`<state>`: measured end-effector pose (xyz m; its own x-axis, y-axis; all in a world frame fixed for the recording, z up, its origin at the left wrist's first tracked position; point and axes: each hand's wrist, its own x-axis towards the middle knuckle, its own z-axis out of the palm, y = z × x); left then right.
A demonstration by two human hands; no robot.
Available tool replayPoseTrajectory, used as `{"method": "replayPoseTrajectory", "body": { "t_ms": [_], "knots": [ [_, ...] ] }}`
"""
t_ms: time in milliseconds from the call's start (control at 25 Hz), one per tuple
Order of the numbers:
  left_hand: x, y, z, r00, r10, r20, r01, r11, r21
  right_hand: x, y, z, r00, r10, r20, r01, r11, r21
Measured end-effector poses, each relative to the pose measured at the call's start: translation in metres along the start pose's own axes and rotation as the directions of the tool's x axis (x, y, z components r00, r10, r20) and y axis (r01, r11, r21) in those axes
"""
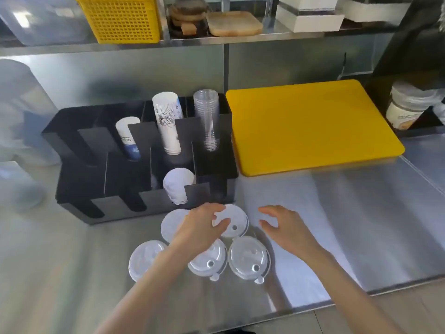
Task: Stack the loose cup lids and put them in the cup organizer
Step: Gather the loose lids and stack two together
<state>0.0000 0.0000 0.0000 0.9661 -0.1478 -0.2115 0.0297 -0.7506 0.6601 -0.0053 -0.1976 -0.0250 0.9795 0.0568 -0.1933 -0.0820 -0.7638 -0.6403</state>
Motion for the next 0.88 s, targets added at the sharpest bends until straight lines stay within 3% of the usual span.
{"method": "replayPoseTrajectory", "body": {
  "t_ms": [160,280,480,680,880],
  "knots": [
    [-0.003,-0.017,0.035,0.989,-0.101,0.111,0.095,0.994,0.053,-0.006,0.019,0.018,0.99,0.107,0.09,-0.107,0.994,-0.008],
    [-0.003,-0.024,0.058,0.98,-0.1,0.17,0.083,0.991,0.104,-0.006,0.03,0.031,0.979,0.165,0.119,-0.168,0.986,0.018],
    [-0.008,-0.027,0.082,0.959,-0.074,0.274,0.011,0.974,0.225,-0.013,0.034,0.044,0.979,0.142,0.145,-0.137,0.989,-0.046],
    [-0.01,-0.029,0.095,0.966,-0.013,0.257,-0.079,0.936,0.343,-0.013,0.036,0.049,0.988,0.117,0.099,-0.115,0.993,-0.023],
    [-0.01,-0.034,0.102,0.978,0.025,0.208,-0.1,0.93,0.354,-0.014,0.035,0.05,0.991,0.126,0.052,-0.128,0.991,0.035]
  ]
}}
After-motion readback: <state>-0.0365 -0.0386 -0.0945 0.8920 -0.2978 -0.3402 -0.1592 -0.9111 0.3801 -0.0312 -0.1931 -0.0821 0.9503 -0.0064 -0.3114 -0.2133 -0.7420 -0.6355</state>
